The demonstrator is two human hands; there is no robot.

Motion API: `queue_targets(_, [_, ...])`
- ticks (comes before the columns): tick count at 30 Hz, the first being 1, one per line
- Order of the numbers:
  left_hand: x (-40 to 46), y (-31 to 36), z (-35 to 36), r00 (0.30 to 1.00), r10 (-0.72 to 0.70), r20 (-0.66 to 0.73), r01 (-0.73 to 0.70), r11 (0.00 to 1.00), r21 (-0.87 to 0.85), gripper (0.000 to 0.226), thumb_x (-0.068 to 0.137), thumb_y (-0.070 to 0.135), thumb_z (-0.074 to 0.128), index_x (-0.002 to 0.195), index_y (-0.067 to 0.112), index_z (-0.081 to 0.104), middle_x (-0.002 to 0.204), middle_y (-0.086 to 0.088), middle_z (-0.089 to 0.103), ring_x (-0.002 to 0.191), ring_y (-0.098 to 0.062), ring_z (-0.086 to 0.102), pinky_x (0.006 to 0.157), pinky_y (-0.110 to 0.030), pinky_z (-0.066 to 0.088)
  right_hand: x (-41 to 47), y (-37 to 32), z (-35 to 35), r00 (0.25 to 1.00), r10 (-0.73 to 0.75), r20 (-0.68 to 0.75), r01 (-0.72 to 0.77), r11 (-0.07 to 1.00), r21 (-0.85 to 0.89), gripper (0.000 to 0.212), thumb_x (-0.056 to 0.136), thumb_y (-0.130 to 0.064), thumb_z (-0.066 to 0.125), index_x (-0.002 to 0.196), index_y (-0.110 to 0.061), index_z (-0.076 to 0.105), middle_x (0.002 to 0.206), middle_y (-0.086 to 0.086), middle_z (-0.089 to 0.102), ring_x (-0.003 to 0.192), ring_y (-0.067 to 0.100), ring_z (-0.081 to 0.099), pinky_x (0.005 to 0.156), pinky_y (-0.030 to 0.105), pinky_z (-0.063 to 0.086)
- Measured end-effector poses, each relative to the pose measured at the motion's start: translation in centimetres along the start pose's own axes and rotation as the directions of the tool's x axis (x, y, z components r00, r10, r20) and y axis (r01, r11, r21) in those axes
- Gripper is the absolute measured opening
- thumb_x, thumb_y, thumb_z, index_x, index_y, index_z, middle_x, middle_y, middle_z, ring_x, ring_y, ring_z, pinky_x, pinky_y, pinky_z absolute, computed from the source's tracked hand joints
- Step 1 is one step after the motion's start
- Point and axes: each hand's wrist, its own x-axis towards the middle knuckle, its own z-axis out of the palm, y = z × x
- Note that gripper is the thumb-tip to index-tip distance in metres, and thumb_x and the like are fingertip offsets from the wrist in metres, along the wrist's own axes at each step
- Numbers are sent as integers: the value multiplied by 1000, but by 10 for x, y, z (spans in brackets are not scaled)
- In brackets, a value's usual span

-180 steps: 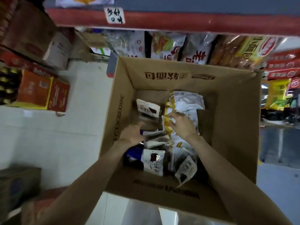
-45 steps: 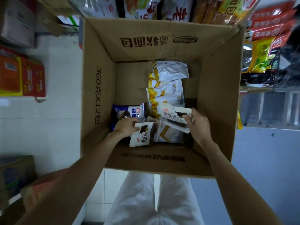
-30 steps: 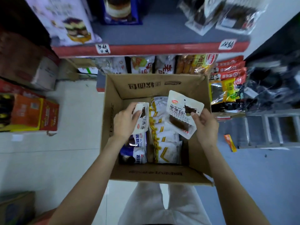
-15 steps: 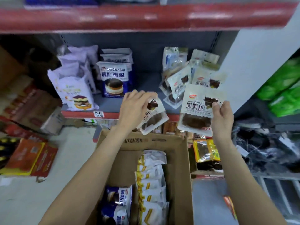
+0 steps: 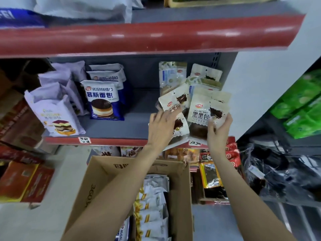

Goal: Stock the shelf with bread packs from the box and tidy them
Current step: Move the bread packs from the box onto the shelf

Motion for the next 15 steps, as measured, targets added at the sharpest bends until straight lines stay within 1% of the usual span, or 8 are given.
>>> queue_targets(2, [1,-5,-1,998,50,-41,-48,998,32,42,76,0,68,111,24,62,93,-3,65,82,-24,59,73,-32,31,-6,6,-2,994,-106,23,108,987,-122,75,92,-21,59,148,-14,10,143,-5,19,131,-2,17,104,1,15])
queue_targets(3, [2,-7,-3,996,80,-49,-79,997,20,31,78,3,65,103,22,65,92,-4,64,83,-25,59,75,-32,31,-9,11,-3,987,-158,33,162,967,-195,81,89,-18,62,149,-14,8,148,3,15,132,-2,12,107,2,11])
queue_targets(5, [3,-9,-10,996,90,-13,-90,995,-42,18,87,18,51,95,20,67,94,-1,63,87,-24,59,82,-34,31,-11,18,-5,971,-236,47,239,926,-291,88,85,-13,66,149,-17,6,151,14,10,135,4,9,115,18,14])
queue_targets(7, [-2,-11,-18,993,44,111,-37,997,-66,38,89,41,40,105,20,68,108,1,62,101,-21,57,95,-38,28,-13,22,-7,959,-278,57,281,903,-323,93,82,-10,69,147,-29,5,151,16,9,140,16,14,113,39,30])
queue_targets(8, [-7,-13,-22,983,44,180,-36,998,-45,51,87,53,39,117,20,64,118,1,58,111,-21,52,102,-43,24,-14,23,-8,955,-289,61,293,896,-333,96,81,-10,70,146,-34,5,151,16,10,140,24,19,108,44,38])
queue_targets(10, [-20,-18,-23,938,85,337,-106,993,44,77,79,64,48,142,19,42,140,1,42,131,-19,33,110,-58,15,-14,23,-10,951,-301,78,308,882,-357,98,79,-10,73,144,-40,6,150,17,12,137,32,27,97,46,48])
queue_targets(12, [-28,-24,-19,905,99,415,-147,985,86,97,73,52,70,150,18,23,150,-2,30,136,-19,18,109,-63,17,-12,24,-12,953,-279,119,303,878,-370,92,81,-10,72,145,-40,13,151,15,12,137,33,27,90,45,53])
queue_targets(15, [-14,-31,-5,928,124,352,-176,977,119,104,63,43,83,147,16,30,149,-5,36,133,-21,21,104,-60,30,-5,24,-17,971,-196,138,234,894,-382,77,84,-9,68,144,-37,27,153,11,11,141,30,22,93,47,51])
